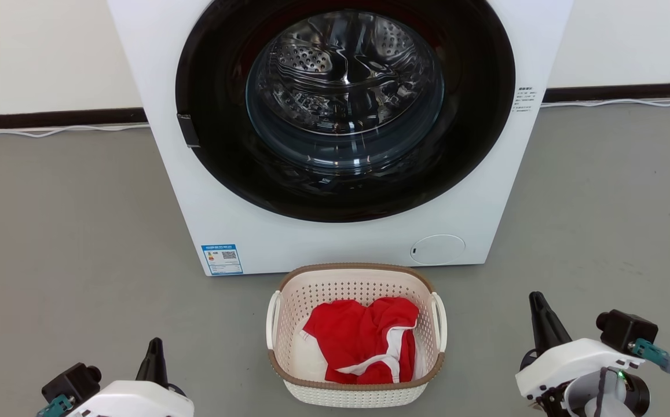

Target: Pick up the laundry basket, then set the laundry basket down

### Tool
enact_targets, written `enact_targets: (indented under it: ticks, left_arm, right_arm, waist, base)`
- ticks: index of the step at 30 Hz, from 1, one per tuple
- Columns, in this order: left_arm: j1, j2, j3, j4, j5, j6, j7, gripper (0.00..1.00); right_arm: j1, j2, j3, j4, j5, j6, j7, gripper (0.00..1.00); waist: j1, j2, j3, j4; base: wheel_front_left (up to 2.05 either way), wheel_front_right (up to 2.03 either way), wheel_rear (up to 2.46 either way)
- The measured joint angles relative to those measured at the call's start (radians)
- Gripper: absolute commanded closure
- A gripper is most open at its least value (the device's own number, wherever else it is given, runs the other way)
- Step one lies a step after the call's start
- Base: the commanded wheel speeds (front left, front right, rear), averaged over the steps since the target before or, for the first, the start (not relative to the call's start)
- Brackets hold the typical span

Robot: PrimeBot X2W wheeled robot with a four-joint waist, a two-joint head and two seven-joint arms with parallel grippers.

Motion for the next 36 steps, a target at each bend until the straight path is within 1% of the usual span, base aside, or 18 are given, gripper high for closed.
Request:
enact_targets:
  ticks: [3, 10, 12, 23, 36]
  left_arm:
    - [0.0, 0.001, 0.0, -0.008, -0.03, -0.008, 0.008, 1.0]
    - [0.0, 0.001, -0.002, -0.03, -0.105, -0.009, 0.029, 1.0]
    - [0.0, 0.001, -0.002, -0.035, -0.125, -0.017, 0.033, 1.0]
    - [0.0, 0.004, -0.005, -0.068, -0.242, -0.018, 0.068, 1.0]
    - [0.002, 0.006, -0.007, -0.107, -0.375, -0.03, 0.103, 1.0]
  right_arm:
    - [0.001, 0.0, -0.002, -0.009, 0.037, 0.0, 0.011, 1.0]
    - [0.009, 0.0, -0.012, -0.036, 0.126, 0.0, 0.029, 1.0]
    - [0.018, 0.0, -0.014, -0.041, 0.151, 0.0, 0.032, 1.0]
    - [0.025, 0.0, -0.027, -0.078, 0.291, 0.0, 0.063, 1.0]
    - [0.041, 0.0, -0.038, -0.123, 0.455, 0.0, 0.102, 1.0]
  waist:
    - [0.0, 0.0, 0.001, 0.0]
    - [0.0, 0.0, 0.004, 0.002]
    - [0.0, 0.0, 0.005, 0.002]
    - [0.0, 0.0, 0.009, 0.004]
    - [-0.0001, 0.0, 0.014, 0.006]
  base:
    - [0.0, 0.0, 0.0]
    - [0.0, 0.0, 0.0]
    - [0.0, 0.0, 0.0]
    - [0.0, 0.0, 0.0]
    - [0.0, 0.0, 0.0]
